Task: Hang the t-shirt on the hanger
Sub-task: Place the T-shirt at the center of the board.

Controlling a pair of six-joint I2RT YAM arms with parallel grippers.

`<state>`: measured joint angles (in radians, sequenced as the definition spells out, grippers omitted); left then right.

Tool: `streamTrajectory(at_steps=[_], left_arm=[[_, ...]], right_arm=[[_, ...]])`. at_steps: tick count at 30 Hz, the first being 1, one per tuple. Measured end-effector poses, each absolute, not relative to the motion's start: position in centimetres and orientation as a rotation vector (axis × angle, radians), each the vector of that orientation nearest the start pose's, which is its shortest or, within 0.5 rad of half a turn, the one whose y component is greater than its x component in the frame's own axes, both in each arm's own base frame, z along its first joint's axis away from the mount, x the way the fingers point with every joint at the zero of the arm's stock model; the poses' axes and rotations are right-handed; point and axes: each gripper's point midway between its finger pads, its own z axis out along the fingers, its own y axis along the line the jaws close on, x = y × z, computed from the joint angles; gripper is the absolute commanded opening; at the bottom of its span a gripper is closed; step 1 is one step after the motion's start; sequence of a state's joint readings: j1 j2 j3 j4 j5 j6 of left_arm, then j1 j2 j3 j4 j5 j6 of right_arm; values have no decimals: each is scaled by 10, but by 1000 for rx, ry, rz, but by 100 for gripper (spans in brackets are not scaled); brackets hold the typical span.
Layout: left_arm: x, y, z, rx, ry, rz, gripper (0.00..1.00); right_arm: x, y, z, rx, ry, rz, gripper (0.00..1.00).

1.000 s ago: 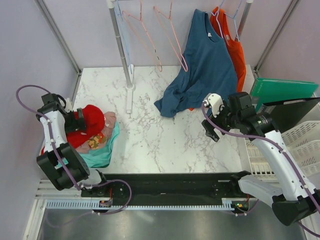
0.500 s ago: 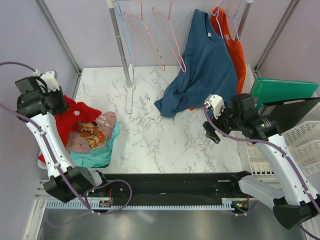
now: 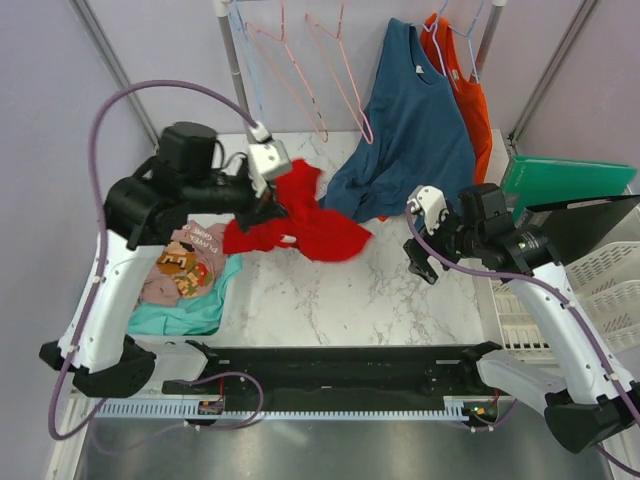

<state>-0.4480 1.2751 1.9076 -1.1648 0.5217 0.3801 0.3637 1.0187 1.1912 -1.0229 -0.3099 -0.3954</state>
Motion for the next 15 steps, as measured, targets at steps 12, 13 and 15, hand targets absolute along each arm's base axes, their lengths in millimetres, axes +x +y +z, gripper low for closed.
streamTrajectory(at_steps=[12,13,15], left_arm=[[222,-196,207,1715,1909,-390,19],[230,-188,200,1692,1939,-361,13],[240,-185,201,1654,1938,-337,3]], right_arm=[[215,126,237,-1024,2131,375,98],[213,128,235,-1035,2130,389,98],[212,130,230,-1053,2135,413,98]])
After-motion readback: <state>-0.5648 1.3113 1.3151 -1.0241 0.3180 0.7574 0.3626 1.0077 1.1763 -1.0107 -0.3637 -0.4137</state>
